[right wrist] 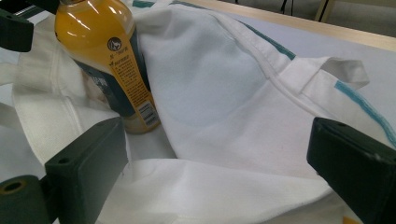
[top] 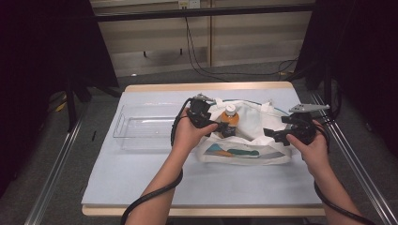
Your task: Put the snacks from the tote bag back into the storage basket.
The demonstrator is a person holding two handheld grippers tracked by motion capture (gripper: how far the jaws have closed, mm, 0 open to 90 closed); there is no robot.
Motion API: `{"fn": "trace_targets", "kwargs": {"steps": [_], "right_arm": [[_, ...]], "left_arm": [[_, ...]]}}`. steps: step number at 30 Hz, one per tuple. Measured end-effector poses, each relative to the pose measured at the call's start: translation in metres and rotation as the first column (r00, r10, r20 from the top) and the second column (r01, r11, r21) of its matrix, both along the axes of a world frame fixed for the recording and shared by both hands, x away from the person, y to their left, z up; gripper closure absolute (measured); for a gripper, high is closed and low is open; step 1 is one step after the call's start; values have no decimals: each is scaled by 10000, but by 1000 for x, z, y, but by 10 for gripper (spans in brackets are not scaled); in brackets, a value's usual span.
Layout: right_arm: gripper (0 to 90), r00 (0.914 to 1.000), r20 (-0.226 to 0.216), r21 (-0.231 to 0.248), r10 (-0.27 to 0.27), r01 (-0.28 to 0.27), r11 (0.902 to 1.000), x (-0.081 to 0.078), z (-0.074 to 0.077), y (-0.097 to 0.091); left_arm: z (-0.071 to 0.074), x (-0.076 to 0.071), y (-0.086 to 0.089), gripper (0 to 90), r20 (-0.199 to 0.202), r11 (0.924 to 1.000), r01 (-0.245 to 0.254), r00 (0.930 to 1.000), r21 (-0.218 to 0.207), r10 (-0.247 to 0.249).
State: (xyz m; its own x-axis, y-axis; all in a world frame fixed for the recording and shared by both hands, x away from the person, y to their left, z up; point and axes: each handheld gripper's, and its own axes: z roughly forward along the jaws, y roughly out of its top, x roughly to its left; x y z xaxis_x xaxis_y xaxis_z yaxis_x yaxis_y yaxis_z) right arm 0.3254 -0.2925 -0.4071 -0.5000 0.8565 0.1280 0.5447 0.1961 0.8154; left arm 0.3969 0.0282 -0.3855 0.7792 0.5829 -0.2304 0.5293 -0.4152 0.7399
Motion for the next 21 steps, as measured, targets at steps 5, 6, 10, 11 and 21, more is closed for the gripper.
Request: {"fn": "trace_targets", "kwargs": {"steps": [5,6,10,11,21], "right_arm": [[47,10000,1,9,36,-36,10000,0,0,0],[47,10000,-26,-24,55,-55,10000,-1,-1,0],[48,9999,-116,-19,54,-55,10000,0,-4,-1],[48,9999,-124,-13,44,-44,10000,0,-4,-1],[48,9999,-83,52,90,-89,9999,0,-2,-2]], "left_arm": [[0,2,-6,168,-9,9991,318,9995,278,-318],[0,2,-8,164,-35,9990,321,9995,318,-320],[1,4,-13,155,-140,9988,378,9992,311,-373],[1,4,-15,155,-119,9987,393,9992,322,-389],[5,9,-27,171,-302,9958,757,9968,510,-742]]}}
